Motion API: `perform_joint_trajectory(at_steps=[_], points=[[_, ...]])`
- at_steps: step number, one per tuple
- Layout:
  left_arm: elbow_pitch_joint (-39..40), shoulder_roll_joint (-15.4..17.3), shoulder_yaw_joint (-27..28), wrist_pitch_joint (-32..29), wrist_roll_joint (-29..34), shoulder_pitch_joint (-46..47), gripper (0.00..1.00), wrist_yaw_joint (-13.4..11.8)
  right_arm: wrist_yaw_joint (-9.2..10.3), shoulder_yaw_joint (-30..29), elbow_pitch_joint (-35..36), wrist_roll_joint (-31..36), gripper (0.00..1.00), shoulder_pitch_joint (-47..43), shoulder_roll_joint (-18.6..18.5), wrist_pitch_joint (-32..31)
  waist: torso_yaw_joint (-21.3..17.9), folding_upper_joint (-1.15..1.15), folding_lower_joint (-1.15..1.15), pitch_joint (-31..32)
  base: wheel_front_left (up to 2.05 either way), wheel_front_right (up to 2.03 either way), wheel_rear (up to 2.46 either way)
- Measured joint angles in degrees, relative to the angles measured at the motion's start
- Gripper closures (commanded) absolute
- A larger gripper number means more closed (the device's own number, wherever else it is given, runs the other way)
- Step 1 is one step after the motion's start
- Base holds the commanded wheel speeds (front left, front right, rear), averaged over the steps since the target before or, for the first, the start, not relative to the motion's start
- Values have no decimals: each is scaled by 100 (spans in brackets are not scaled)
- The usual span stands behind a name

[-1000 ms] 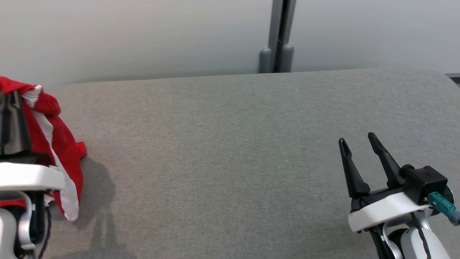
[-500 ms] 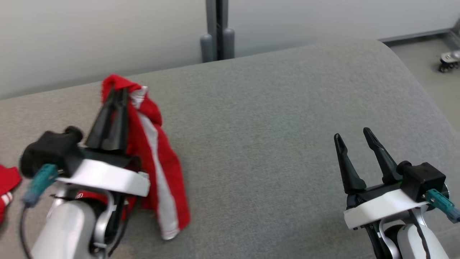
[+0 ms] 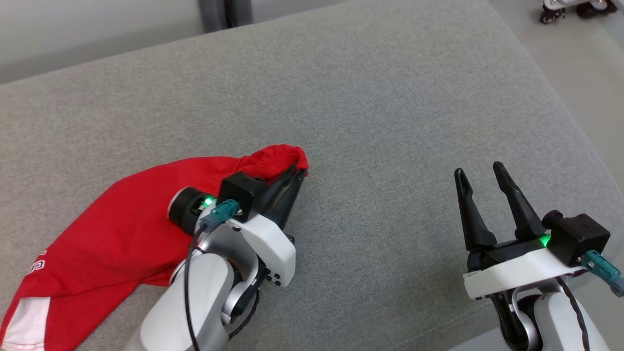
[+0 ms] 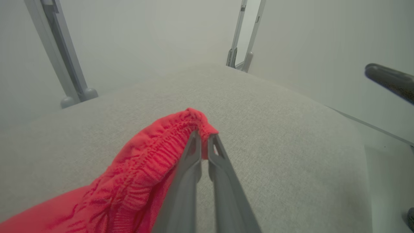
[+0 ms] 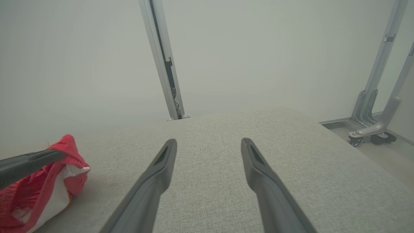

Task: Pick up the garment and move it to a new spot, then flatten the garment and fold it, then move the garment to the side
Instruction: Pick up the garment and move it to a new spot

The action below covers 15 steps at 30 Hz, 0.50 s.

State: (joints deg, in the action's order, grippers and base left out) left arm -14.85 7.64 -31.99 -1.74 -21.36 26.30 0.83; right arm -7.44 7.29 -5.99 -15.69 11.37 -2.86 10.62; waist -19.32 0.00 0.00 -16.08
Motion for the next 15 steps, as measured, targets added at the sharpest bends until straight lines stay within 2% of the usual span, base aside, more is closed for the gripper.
perform_joint_trajectory(at_steps=[3, 4, 5, 6, 15], points=[[-567, -144, -149, 127, 0, 159, 100, 141, 0, 25, -122, -51, 0, 62, 1, 66, -80, 0, 0, -139, 0, 0, 0], [-730, -178, -187, 185, 0, 202, 82, 171, 0, 26, -169, -57, 0, 93, 2, 108, -95, 0, 0, -171, 0, 0, 0], [-873, -213, -215, 247, 0, 247, 27, 179, 0, 25, -204, -74, 0, 114, 2, 116, -103, 0, 0, -190, 0, 0, 0], [-998, -245, -238, 309, -1, 287, 0, 200, 0, 22, -241, -91, 0, 126, 2, 137, -102, 0, 0, -194, 0, 0, 0], [-1232, -389, -301, 964, -180, 343, 0, 243, 0, -97, -522, -19, 0, 198, 5, 220, 82, 0, 0, 78, 0, 0, 0]])
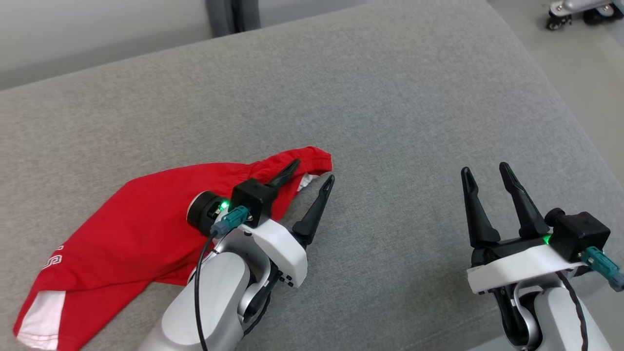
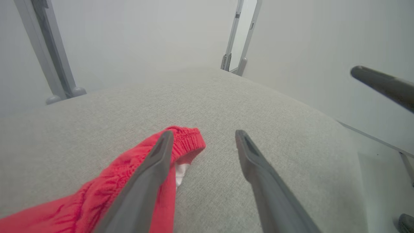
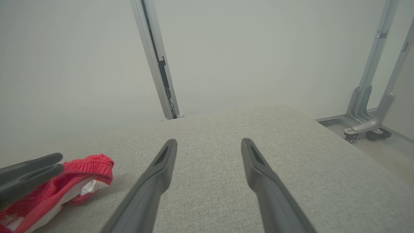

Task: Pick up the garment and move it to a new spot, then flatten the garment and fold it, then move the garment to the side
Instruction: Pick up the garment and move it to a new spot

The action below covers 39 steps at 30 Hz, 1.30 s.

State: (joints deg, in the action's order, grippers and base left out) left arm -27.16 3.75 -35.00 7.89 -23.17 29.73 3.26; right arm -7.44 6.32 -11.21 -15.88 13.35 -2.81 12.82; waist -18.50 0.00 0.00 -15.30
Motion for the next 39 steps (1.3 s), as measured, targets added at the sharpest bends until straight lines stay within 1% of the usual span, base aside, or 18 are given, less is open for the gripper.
perform_joint_trajectory(at_steps=[2, 6, 7, 9, 14, 18, 22, 28, 34, 39], points=[[110, 13, 43, 136, -5, -43, 0, -84, 0, -29, -5, 54, 0, -4, 0, 0, 79, 0, 0, 88, 0, 0, 0], [424, 172, 366, 386, -99, -277, 0, -372, 0, -79, 16, 160, 0, -41, 2, -34, 273, 0, 0, 272, 0, 0, 0], [424, 172, 366, 386, -99, -277, 0, -372, 0, -79, 16, 160, 0, -41, 2, -34, 273, 0, 0, 272, 0, 0, 0], [608, 320, 606, 460, -157, -416, 0, -533, 0, -90, 62, 199, 0, -88, 2, -66, 380, 0, 0, 367, 0, 0, 0], [1122, 728, 1246, 608, -377, -825, 0, -838, 0, -137, 178, 279, 0, -133, 3, -132, 657, 0, 0, 559, 0, 0, 0], [1492, 1040, 1649, 644, -463, -1167, 0, -992, 0, -177, 238, 339, 0, -222, 2, -226, 873, 0, 0, 670, 0, 0, 0], [1806, 1282, 1869, 660, -509, -1458, 0, -1033, 0, -232, 315, 401, 0, -265, 4, -281, 1073, 0, 0, 756, 0, 0, 0], [2163, 1591, 2087, 677, -591, -1909, 0, -1013, 0, -244, 420, 489, 0, -348, 5, -367, 1323, 0, 0, 893, 0, 0, 0], [2427, 1751, 2192, 624, -693, -2356, 0, -1050, 0, -250, 483, 534, 0, -490, 0, -439, 1446, 0, 0, 1087, 0, 0, 0], [2535, 1778, 2192, 565, -725, -2686, 0, -1150, 0, -282, 579, 563, 0, -721, -31, -542, 1522, 0, 0, 1290, 0, 0, 0]])
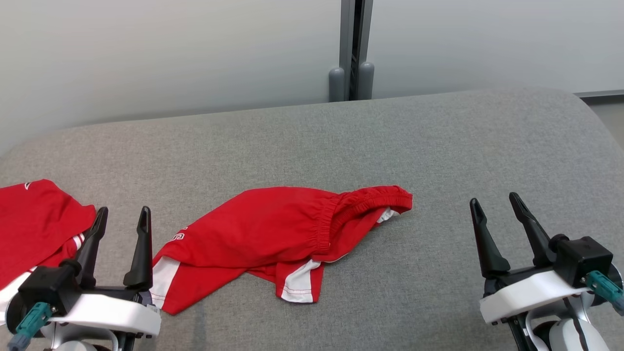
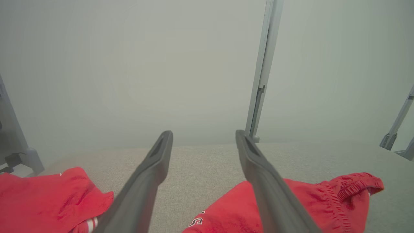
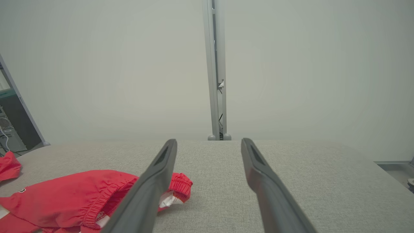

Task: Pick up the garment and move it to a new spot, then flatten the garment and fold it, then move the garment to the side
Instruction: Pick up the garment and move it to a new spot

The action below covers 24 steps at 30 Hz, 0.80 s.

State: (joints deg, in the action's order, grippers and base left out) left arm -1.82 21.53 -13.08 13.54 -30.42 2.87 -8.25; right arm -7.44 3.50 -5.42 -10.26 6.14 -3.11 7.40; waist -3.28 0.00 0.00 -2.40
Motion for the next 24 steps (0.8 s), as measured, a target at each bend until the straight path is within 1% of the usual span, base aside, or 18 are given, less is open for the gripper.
perform_joint_trajectory(at_steps=[6, 12, 24], points=[[47, -10, -9, -42, -66, -248, 0, -89, 0, -54, 121, 5, 0, -210, -13, -104, 27, 0, 0, 148, 0, 0, 0], [12, -42, -43, -41, -110, -364, 0, -89, 0, -152, 263, 10, 0, -391, -19, -242, 62, 0, 0, 255, 0, 0, 0], [-11, -36, -49, -48, -144, -380, 0, -140, 0, -231, 444, 15, 0, -501, -16, -336, 77, 0, 0, 240, 0, 0, 0]])
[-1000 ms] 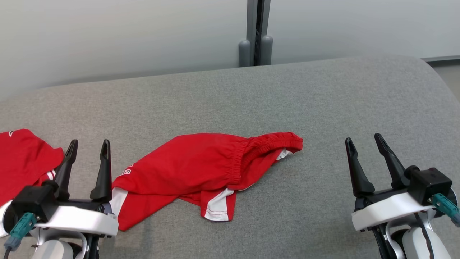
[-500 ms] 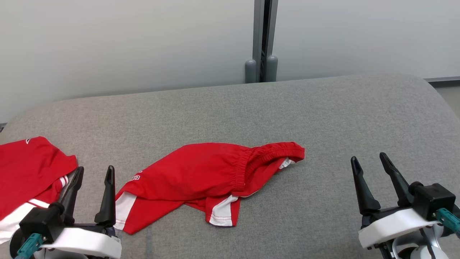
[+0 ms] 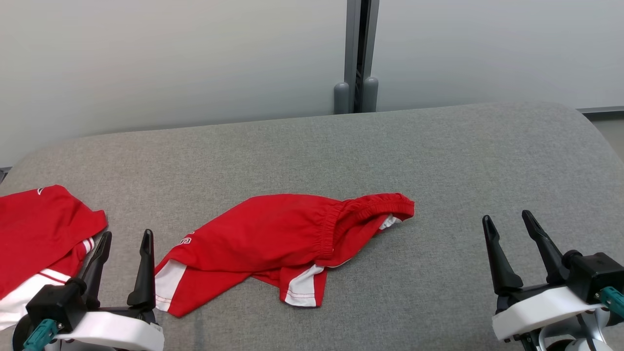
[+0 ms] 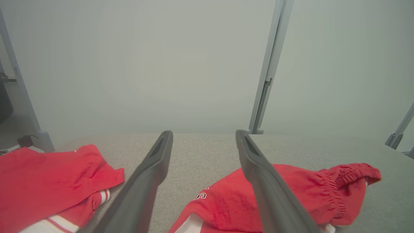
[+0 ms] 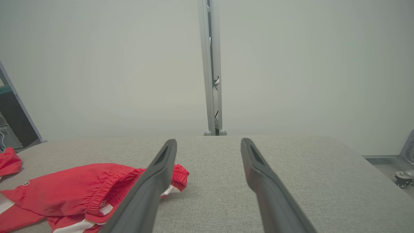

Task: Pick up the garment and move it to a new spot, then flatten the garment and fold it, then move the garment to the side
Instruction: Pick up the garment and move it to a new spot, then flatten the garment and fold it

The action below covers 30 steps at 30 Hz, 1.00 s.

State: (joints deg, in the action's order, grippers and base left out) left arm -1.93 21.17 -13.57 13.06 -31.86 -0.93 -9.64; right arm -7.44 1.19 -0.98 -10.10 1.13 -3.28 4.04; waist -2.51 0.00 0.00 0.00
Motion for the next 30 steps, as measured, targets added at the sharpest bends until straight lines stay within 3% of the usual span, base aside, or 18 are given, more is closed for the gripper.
perform_joint_trajectory(at_steps=[30], points=[[31, -4, -136, -42, -10, 105, 0, -93, 0, -45, 40, 9, 0, 6, 15, -40, 74, 0, 0, -119, 0, 0, 0]])
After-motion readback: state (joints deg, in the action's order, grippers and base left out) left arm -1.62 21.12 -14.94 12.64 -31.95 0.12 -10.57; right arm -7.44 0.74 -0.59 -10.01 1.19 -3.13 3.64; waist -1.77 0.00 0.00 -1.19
